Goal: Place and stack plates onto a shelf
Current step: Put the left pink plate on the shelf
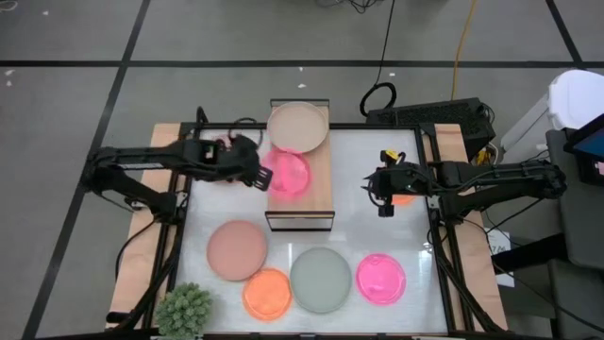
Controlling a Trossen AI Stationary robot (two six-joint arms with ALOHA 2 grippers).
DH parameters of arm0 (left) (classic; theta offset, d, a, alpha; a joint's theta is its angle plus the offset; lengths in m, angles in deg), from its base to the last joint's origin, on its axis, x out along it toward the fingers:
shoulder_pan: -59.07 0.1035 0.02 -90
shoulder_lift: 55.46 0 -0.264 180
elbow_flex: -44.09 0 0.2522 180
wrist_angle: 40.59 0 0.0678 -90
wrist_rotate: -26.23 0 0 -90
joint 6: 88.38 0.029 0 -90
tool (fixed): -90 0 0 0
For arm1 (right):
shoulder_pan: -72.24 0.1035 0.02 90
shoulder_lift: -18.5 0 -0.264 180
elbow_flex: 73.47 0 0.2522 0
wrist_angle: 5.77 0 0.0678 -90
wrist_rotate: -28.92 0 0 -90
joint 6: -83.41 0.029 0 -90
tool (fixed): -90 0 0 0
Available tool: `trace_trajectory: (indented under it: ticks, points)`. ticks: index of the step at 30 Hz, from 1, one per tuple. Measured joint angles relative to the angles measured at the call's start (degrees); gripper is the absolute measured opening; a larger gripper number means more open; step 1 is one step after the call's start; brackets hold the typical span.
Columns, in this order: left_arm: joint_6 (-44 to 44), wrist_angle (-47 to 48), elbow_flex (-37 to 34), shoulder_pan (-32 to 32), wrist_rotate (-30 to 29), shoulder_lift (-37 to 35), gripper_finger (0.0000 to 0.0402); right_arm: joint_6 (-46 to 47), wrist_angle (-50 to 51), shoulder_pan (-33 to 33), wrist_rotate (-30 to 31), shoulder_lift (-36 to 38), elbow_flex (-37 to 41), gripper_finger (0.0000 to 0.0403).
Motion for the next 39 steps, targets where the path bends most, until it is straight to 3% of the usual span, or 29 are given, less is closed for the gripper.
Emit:
trace_trajectory:
  ticks: [9,26,36,39]
  points:
    - [3.0,-3.7,0.0,-0.3,4.2,3.4,0.0001,-3.6,-3.2,0.0,0.0,0.0,0.0,0.0093]
    - [5.2,-4.9,0.0,-0.4,3.8,3.3,0.0026,-2.5,-2.8,0.0,0.0,0.0,4.1,0.0093]
    - [11.8,-5.1,-0.1,-0.5,3.8,6.6,0.0028,-2.0,-3.2,0.0,-0.1,0.0,4.1,0.0093]
    - [14.0,-5.7,-0.1,-0.7,0.1,6.8,0.0028,-1.9,-3.1,0.0,-0.1,0.0,4.1,0.0093]
